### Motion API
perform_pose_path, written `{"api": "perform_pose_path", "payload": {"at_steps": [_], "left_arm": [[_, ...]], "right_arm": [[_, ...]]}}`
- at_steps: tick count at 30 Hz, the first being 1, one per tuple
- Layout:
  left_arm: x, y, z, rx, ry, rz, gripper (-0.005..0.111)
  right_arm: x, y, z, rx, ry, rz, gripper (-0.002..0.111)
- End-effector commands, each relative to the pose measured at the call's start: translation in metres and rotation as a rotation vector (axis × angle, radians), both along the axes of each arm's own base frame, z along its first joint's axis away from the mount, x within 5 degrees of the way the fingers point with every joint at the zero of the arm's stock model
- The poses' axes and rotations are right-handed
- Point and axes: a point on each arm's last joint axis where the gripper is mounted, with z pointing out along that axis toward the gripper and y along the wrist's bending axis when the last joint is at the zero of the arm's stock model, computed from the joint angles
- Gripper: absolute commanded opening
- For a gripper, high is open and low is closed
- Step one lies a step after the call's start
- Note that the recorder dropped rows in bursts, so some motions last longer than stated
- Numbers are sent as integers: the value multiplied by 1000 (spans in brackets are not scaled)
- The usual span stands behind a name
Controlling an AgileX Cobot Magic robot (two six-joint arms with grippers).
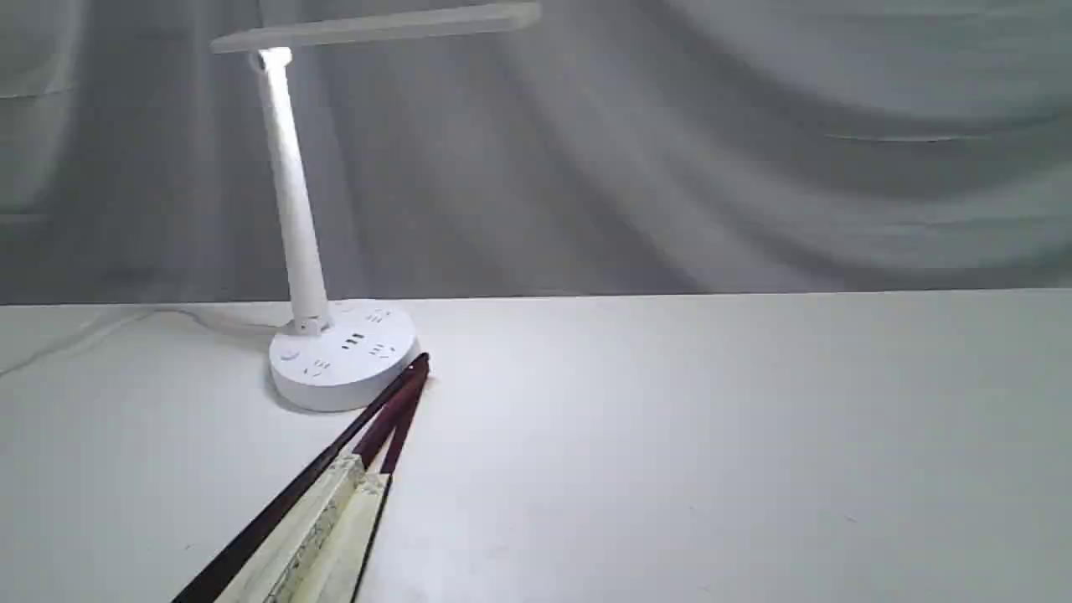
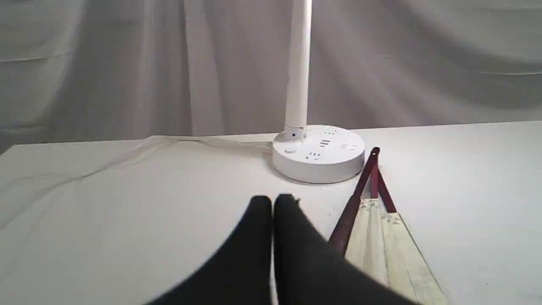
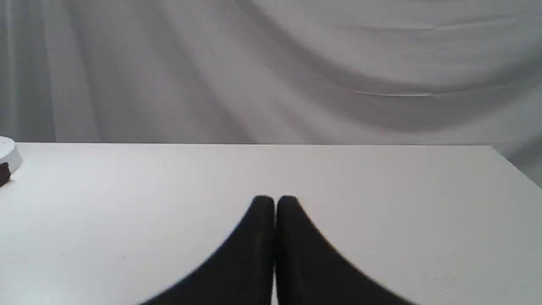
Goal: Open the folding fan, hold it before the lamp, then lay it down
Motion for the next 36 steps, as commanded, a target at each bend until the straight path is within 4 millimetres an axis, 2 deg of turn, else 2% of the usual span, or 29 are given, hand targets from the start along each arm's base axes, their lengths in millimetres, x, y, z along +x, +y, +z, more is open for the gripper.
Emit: {"api": "perform_pose_path", "payload": {"at_steps": [1,36], "left_arm": [[0,0,-1,-3,-1,2,0],[0,0,-1,-22,-4,3,0]], "right_arm": [[0,0,-1,-9,4,2,0],[0,0,0,-7,-8,2,0]]}}
